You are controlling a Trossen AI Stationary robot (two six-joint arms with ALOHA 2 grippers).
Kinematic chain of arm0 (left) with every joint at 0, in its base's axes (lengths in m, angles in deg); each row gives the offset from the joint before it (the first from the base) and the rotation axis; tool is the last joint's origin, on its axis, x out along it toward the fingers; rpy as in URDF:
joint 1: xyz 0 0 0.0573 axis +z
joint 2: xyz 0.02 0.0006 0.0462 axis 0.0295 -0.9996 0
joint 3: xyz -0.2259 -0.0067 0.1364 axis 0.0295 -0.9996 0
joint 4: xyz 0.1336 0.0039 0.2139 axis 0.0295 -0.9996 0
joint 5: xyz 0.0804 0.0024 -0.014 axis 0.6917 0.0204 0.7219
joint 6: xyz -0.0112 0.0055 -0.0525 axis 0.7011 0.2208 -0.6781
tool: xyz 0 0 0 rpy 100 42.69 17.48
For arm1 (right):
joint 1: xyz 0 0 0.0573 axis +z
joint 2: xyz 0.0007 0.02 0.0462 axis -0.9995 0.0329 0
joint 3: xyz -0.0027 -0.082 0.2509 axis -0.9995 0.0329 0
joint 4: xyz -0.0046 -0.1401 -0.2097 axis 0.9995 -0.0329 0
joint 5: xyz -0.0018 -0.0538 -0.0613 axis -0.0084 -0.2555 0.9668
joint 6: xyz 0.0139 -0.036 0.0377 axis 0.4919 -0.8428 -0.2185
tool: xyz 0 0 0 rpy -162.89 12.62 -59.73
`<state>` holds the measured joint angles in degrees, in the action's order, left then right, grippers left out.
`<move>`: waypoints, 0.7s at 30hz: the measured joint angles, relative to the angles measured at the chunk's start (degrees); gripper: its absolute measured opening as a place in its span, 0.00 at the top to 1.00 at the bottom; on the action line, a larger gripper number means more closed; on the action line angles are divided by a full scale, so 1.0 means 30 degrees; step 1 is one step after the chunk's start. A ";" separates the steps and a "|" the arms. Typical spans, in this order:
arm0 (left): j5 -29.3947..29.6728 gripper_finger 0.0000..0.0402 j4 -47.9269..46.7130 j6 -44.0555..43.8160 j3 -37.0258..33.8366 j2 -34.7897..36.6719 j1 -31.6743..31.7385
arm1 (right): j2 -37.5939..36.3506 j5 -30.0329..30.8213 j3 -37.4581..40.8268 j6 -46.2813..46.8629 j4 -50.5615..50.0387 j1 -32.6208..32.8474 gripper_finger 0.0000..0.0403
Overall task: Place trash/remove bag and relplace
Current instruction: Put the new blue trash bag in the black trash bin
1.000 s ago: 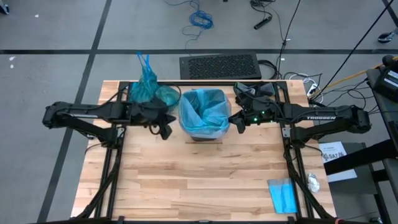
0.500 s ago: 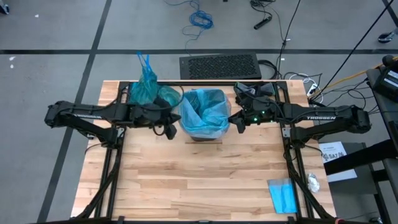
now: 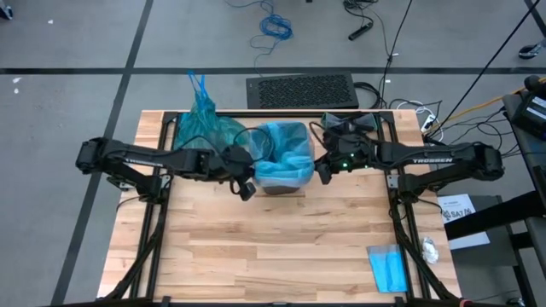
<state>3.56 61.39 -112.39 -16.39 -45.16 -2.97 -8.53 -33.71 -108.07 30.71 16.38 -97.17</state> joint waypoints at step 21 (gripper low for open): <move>0.0991 1.00 0.1118 -0.1713 -0.1335 0.2217 -0.1887 | -0.2165 0.4231 0.0015 -0.0118 -0.2735 0.1257 1.00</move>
<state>6.53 64.74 -117.53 -20.40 -38.51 -8.63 -15.02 -21.01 -108.02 30.36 8.18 -93.40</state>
